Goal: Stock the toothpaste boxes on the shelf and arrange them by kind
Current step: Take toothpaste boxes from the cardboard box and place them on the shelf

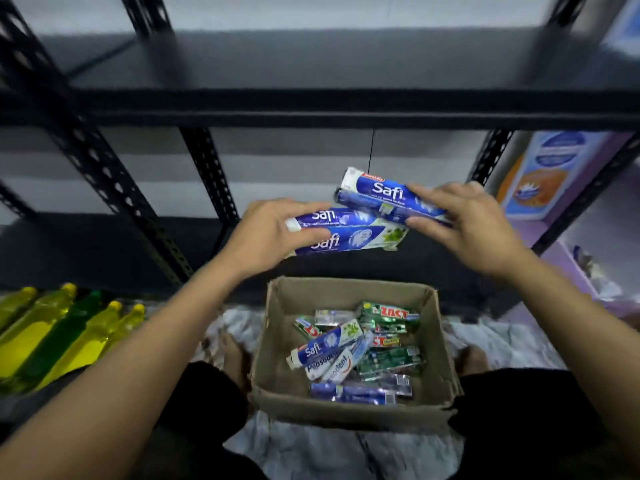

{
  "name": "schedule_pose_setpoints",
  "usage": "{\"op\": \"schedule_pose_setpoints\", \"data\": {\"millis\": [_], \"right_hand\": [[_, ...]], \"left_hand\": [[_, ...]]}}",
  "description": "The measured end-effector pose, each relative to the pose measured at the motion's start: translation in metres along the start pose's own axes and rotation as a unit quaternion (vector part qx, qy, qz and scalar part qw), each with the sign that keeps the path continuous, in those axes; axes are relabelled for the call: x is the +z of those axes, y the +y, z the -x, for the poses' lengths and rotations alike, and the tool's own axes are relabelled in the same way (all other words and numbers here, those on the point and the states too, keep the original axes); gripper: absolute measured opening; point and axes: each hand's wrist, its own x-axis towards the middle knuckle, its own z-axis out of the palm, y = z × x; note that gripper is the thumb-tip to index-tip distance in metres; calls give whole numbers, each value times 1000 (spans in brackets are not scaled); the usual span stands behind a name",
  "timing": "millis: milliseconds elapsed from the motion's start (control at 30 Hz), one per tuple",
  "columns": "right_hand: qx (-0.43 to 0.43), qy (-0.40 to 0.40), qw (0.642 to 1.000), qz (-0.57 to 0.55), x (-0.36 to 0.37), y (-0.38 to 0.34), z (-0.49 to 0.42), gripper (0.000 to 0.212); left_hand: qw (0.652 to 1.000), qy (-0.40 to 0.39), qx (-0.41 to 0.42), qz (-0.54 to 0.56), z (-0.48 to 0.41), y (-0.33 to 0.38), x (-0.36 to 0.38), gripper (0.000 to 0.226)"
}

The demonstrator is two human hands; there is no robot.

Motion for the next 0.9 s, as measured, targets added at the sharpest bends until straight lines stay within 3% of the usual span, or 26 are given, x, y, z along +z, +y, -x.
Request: {"op": "schedule_pose_setpoints", "data": {"millis": [200, 433, 633, 800, 900], "right_hand": [[-36, 96, 994, 27, -103, -33, -51, 62], [-65, 121, 990, 28, -157, -30, -111, 62], [34, 110, 993, -2, -136, -7, -150, 48], [121, 29, 984, 126, -107, 6, -170, 54], [136, 29, 981, 136, -105, 5, -174, 49]], "left_hand": [[987, 87, 118, -60, -29, 83, -85, 44], [965, 158, 174, -119, -63, 109, -145, 44], [935, 205, 206, -201, -95, 88, -160, 36], [922, 254, 188, -223, -116, 68, -161, 37], [920, 274, 153, -236, -130, 58, -156, 38]]}}
